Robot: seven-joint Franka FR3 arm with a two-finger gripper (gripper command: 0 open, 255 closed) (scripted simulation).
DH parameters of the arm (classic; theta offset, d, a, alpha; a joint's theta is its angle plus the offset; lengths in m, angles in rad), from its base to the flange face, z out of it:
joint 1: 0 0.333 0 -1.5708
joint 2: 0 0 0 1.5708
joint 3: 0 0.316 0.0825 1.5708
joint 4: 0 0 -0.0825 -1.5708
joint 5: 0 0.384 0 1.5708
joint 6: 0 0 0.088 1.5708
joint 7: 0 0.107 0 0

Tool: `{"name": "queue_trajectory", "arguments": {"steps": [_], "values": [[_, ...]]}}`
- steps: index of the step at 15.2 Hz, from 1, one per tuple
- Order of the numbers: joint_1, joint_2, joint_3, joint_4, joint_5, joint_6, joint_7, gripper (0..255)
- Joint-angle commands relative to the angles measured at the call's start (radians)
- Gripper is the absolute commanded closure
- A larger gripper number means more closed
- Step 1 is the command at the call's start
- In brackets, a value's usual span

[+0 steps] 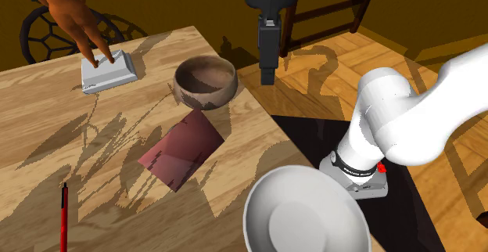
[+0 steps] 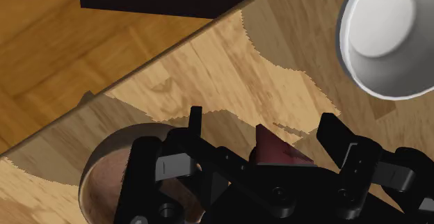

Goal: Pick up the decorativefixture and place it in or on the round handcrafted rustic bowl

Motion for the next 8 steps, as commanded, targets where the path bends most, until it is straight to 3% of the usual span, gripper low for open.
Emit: {"name": "queue_trajectory", "arguments": {"steps": [1, 8], "values": [[0.0, 0.0, 0.0, 0.0, 0.0, 0.0, 0.0, 0], [0.101, 0.243, -0.006, 0.088, -0.046, 0.164, -0.271, 0]]}}
